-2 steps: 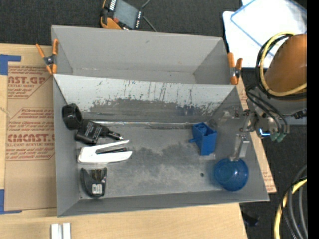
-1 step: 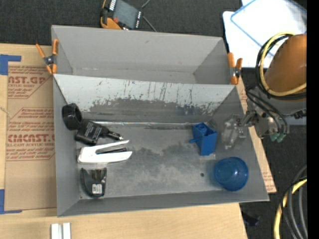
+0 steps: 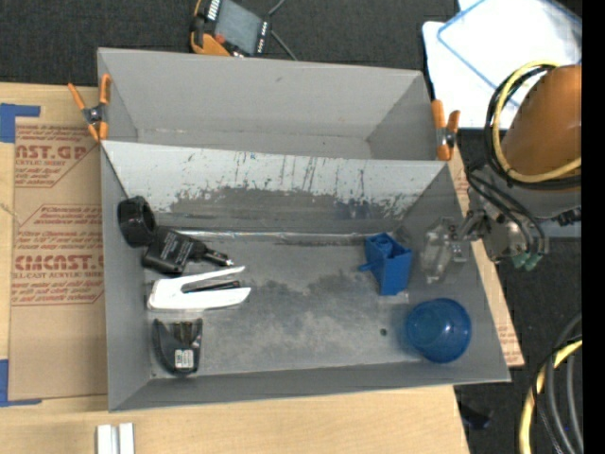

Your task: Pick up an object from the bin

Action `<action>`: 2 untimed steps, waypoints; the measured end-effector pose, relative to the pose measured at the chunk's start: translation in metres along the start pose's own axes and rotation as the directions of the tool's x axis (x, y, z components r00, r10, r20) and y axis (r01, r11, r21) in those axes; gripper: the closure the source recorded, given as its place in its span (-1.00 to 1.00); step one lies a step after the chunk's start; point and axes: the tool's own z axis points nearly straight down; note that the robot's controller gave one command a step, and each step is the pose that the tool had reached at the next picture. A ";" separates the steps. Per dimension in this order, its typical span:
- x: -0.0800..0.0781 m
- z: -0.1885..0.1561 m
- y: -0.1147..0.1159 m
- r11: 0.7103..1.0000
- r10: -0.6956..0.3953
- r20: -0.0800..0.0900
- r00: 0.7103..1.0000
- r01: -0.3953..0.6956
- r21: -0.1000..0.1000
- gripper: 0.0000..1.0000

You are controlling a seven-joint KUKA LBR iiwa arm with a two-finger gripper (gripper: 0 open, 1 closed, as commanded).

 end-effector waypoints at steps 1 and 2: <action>-0.019 0.011 -0.026 0.976 0.219 0.004 0.976 -0.219 0.000 1.00; 0.001 0.045 0.035 0.977 0.212 0.001 0.977 -0.212 -0.002 -1.00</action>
Offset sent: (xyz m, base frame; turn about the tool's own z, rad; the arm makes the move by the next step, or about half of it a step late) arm -0.0010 0.0333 -0.0436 0.2158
